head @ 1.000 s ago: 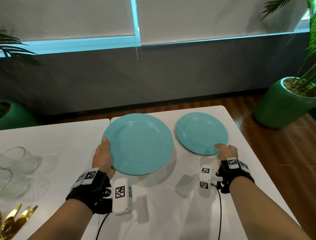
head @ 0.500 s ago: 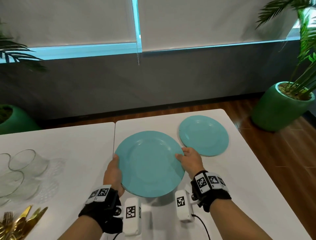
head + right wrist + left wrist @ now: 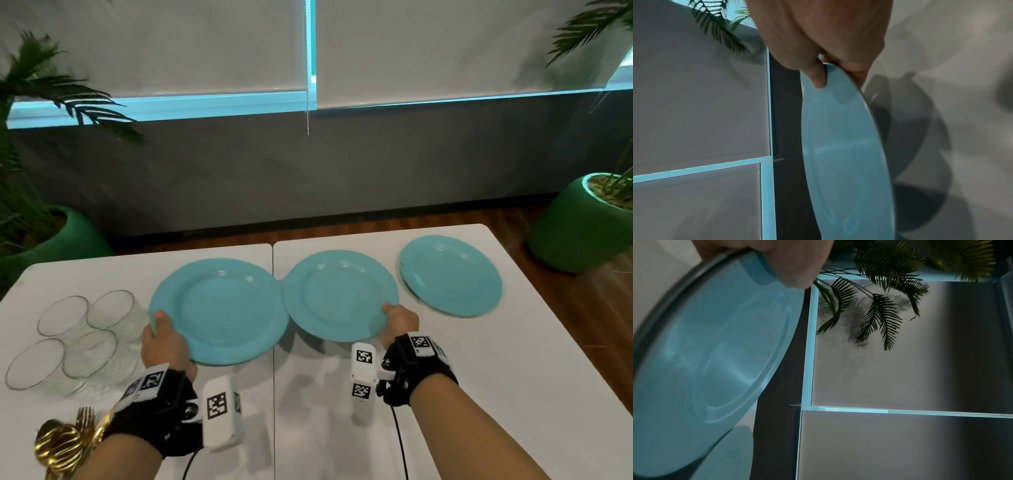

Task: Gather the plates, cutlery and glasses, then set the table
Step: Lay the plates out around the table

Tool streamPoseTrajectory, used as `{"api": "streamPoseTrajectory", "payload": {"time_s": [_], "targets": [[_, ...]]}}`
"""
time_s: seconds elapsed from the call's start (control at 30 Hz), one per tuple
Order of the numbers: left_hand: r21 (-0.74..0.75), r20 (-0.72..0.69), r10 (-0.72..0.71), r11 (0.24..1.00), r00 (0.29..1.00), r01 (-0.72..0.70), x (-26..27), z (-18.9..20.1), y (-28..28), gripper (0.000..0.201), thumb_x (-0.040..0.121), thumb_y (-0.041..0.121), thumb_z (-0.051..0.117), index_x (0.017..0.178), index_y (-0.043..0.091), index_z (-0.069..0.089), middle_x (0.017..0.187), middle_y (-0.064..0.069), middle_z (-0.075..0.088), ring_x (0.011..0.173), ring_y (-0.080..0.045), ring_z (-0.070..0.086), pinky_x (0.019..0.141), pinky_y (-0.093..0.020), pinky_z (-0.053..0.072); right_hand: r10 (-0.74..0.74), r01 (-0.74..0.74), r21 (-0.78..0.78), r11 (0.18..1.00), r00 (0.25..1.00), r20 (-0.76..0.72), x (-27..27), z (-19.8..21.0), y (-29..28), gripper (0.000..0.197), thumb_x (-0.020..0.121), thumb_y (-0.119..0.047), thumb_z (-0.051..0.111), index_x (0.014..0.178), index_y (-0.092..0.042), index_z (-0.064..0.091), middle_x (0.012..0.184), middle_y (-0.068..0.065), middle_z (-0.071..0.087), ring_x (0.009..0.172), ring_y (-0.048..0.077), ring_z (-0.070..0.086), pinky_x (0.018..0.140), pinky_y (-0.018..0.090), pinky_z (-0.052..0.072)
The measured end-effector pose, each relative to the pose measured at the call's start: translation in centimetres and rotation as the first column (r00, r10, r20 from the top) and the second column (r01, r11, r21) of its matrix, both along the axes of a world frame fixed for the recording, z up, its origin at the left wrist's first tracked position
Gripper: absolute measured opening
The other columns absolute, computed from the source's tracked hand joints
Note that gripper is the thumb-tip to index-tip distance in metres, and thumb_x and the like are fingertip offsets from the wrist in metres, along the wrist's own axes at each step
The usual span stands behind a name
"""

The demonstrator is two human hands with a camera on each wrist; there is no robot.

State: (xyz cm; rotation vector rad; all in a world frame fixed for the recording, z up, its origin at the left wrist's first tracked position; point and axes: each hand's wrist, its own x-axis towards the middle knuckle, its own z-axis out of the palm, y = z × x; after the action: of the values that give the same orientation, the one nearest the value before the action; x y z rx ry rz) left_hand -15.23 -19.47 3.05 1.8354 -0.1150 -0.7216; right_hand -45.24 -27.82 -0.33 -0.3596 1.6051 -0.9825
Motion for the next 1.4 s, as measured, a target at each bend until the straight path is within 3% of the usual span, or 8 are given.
{"api": "streamPoseTrajectory", "payload": {"time_s": [0.17,0.33,0.43,0.6,0.8,1.2,1.3,1.4], "targets": [[-0.044,0.012,0.064,0.997,0.998,-0.063,2.1,1.6,0.5,0.051,0.097,0.048,0.033,0.136,0.017,0.043,0.133,-0.015,0.051,0.111,-0.034,0.055,0.075,-0.034,0.046,-0.045,0.043,0.078,0.996,0.999,0.017,3.3,-1.4,-0.7,0.034,0.092,0.003,0.045,0.124,0.010,0.052,0.127,0.020,0.057,0.114,0.039,0.057,0.098,0.051,0.046],[-0.089,-0.046,0.031,0.995,0.998,-0.035,2.4,2.1,-0.1,0.050,0.098,0.047,0.032,0.137,0.017,0.041,0.134,-0.014,0.050,0.111,-0.031,0.054,0.084,-0.038,0.046,0.095,-0.091,0.080,0.993,0.994,-0.051,6.0,-2.8,-1.6,0.035,0.096,-0.005,0.041,0.127,0.009,0.050,0.127,0.017,0.056,0.095,0.021,0.053,0.088,0.031,0.047],[-0.070,-0.027,-0.002,0.998,1.000,0.000,2.3,1.9,-0.6,0.052,0.098,0.046,0.030,0.137,0.014,0.041,0.134,-0.012,0.049,0.117,-0.033,0.052,0.083,-0.038,0.044,0.158,-0.151,0.091,0.984,0.985,-0.075,6.7,-3.7,-1.9,0.038,0.097,-0.009,0.038,0.131,0.006,0.048,0.131,0.019,0.054,0.094,0.018,0.050,0.094,0.037,0.051],[-0.120,-0.070,0.007,0.993,0.998,-0.016,2.2,1.0,-1.1,0.053,0.093,0.054,0.036,0.134,0.021,0.044,0.129,-0.008,0.055,0.102,-0.030,0.058,0.091,-0.048,0.051,0.080,-0.076,0.061,0.995,0.995,-0.064,6.7,-4.4,-2.6,0.029,0.075,0.000,0.060,0.103,0.002,0.064,0.085,0.014,0.065,0.086,0.033,0.063,0.089,0.051,0.053],[-0.072,-0.058,-0.086,0.994,0.995,0.082,0.7,1.0,-0.5,0.049,0.100,0.043,0.031,0.139,0.015,0.040,0.131,-0.009,0.051,0.105,-0.025,0.052,0.084,-0.032,0.043,0.112,-0.110,0.038,0.993,0.993,-0.049,6.3,-3.8,-4.0,0.048,0.064,-0.013,0.072,0.106,0.009,0.062,0.095,0.018,0.067,0.094,0.038,0.066,0.090,0.053,0.052],[-0.130,-0.141,-0.170,0.980,0.975,0.152,-2.2,0.1,-0.1,0.047,0.099,0.042,0.034,0.138,0.016,0.041,0.116,0.001,0.050,0.097,-0.022,0.052,0.083,-0.034,0.045,0.355,-0.381,-0.015,0.924,0.874,-0.331,4.3,-1.8,-2.3,0.043,0.090,-0.017,0.056,0.128,0.003,0.054,0.127,0.014,0.059,0.112,0.029,0.055,0.097,0.033,0.041],[-0.122,-0.192,-0.219,0.972,0.957,0.198,-3.4,-1.2,0.4,0.048,0.098,0.047,0.034,0.135,0.018,0.044,0.117,-0.001,0.053,0.097,-0.024,0.055,0.084,-0.038,0.049,0.328,-0.341,-0.093,0.936,0.936,-0.127,3.4,-0.6,0.2,0.028,0.095,-0.024,0.053,0.110,-0.002,0.061,0.086,0.005,0.063,0.074,0.020,0.058,0.070,0.033,0.049],[-0.110,-0.298,-0.266,0.964,0.917,0.243,-5.0,-1.9,1.1,0.055,0.095,0.056,0.030,0.134,0.021,0.045,0.126,0.000,0.057,0.105,-0.026,0.059,0.085,-0.038,0.049,0.409,-0.412,-0.099,0.906,0.911,-0.052,2.0,0.6,3.0,0.027,0.096,-0.030,0.051,0.097,-0.008,0.065,0.078,0.004,0.066,0.066,0.019,0.060,0.061,0.029,0.049]]}}
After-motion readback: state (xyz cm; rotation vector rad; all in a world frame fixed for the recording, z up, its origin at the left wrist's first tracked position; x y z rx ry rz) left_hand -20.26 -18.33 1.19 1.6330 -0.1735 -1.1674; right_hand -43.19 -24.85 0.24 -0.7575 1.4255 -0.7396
